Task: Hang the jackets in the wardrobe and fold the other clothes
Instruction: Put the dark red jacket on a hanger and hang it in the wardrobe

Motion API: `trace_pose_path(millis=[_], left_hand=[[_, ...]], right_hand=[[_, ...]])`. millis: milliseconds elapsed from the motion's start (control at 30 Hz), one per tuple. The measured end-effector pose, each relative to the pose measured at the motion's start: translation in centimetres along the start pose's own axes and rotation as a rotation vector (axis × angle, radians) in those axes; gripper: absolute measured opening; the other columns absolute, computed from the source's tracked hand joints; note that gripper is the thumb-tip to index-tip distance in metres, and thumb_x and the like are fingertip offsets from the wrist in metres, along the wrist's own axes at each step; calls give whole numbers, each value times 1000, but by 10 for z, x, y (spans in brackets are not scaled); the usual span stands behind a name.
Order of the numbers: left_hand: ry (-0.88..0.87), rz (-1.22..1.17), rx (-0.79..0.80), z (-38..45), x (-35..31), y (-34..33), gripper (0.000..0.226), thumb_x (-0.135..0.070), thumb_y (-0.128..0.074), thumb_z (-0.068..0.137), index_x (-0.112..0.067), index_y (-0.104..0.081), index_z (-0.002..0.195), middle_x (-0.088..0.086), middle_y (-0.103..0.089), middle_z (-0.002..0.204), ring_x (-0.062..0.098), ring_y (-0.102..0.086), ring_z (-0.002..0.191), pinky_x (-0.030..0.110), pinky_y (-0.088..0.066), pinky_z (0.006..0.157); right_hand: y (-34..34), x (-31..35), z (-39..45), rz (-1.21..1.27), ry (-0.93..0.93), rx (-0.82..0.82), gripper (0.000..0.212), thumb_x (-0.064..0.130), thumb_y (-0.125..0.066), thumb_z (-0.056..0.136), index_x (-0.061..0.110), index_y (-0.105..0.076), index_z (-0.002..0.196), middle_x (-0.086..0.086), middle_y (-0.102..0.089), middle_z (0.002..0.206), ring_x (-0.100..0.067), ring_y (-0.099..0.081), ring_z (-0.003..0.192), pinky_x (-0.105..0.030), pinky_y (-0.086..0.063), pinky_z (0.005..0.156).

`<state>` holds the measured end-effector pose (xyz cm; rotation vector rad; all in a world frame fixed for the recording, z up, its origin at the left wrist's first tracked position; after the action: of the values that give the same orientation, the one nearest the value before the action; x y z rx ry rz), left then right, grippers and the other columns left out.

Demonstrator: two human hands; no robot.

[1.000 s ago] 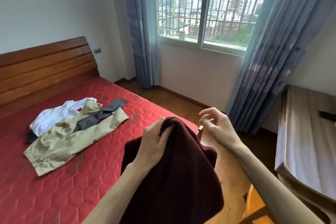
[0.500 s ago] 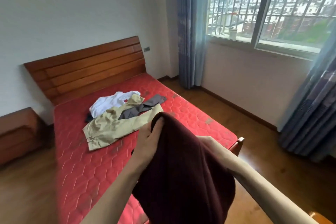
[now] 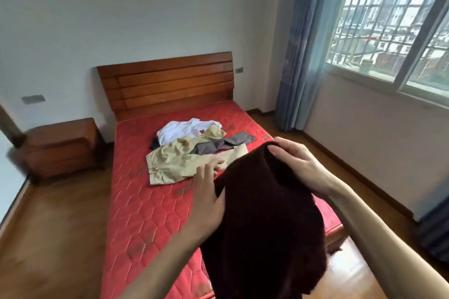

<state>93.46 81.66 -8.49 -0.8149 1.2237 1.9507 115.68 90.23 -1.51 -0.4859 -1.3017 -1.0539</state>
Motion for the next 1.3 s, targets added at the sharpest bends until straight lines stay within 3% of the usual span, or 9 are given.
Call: trace_pose_path(millis=[133, 233, 433, 633, 767, 933, 1033, 1167, 1300], left_hand=[[108, -202, 14, -29, -12, -9, 32, -74, -35, 100, -48, -53, 107, -24, -58, 102, -6, -56, 97, 22, -46, 86], [57, -161, 127, -55, -13, -15, 29, -80, -44, 94, -64, -49, 118, -42, -60, 116, -20, -57, 108, 4, -42, 90], [86, -323, 139, -38, -9, 23, 44, -35, -53, 108, 2, -61, 86, 1, -56, 73, 14, -49, 66, 46, -39, 63], [371, -547, 527, 25, -21, 99, 47, -39, -62, 103, 7, -73, 103, 31, -73, 103, 35, -69, 86, 32, -57, 79], [498, -498, 434, 72, -14, 119, 22, -30, -55, 107, -19, -67, 92, -16, -72, 61, -4, -70, 60, 9, -54, 57], [710, -557, 461, 73, 12, 73, 34, -10, -45, 110, 0, -76, 101, 2, -71, 79, 11, -71, 78, 21, -59, 83], [783, -942, 601, 47, 4, 45, 37, -38, -59, 103, -7, -65, 122, 12, -67, 111, 23, -63, 108, 31, -48, 109], [420, -452, 778, 15, -2, 50, 83, -60, -89, 71, -46, -52, 144, -21, -58, 141, -4, -59, 127, 21, -49, 107], [313, 37, 792, 6, 7, 57, 116, -13, -82, 82, -34, -1, 162, 8, -51, 145, 24, -61, 124, 24, -55, 93]], right_hand=[[-9, 7, 9, -120, 39, -6, 27, 46, -55, 108, 31, -66, 88, 22, -57, 79, 4, -52, 74, -13, -43, 66], [-12, 5, 9, -106, 31, -34, 36, 52, -53, 107, 26, -64, 85, 19, -57, 76, 2, -52, 70, -15, -45, 63], [-9, 4, 9, 99, -74, -98, 43, 56, -60, 102, 18, -74, 90, 1, -72, 81, -9, -68, 73, -22, -55, 63], [-12, 7, 0, 156, -166, 51, 39, 52, -62, 102, 16, -73, 89, 1, -69, 85, -10, -66, 77, -22, -54, 68], [-34, 4, -7, 141, -235, 176, 35, 43, -53, 108, 18, -78, 110, -3, -78, 103, -15, -73, 92, -24, -57, 78], [-66, -1, -6, 181, -341, 250, 56, 56, -66, 97, 4, -72, 119, -24, -72, 112, -33, -64, 96, -37, -53, 82], [-72, -11, -14, 306, -389, 176, 60, 56, -72, 92, 4, -73, 121, -28, -72, 114, -29, -70, 94, -34, -57, 81], [-78, -22, -26, 451, -451, 74, 42, 49, -75, 91, 11, -79, 110, -18, -77, 105, -25, -76, 88, -30, -63, 75], [-81, -21, -27, 484, -480, 22, 38, 51, -85, 83, 15, -72, 86, -6, -62, 77, -16, -64, 64, -24, -55, 59]])
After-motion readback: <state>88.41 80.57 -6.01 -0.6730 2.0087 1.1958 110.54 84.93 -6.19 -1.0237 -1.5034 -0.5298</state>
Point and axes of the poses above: each hand's wrist, its own z-axis towards the middle knuckle, its own y-axis out of the back of the hand, x = y × z, the point moved 3 cm from there along z, towards the middle knuckle
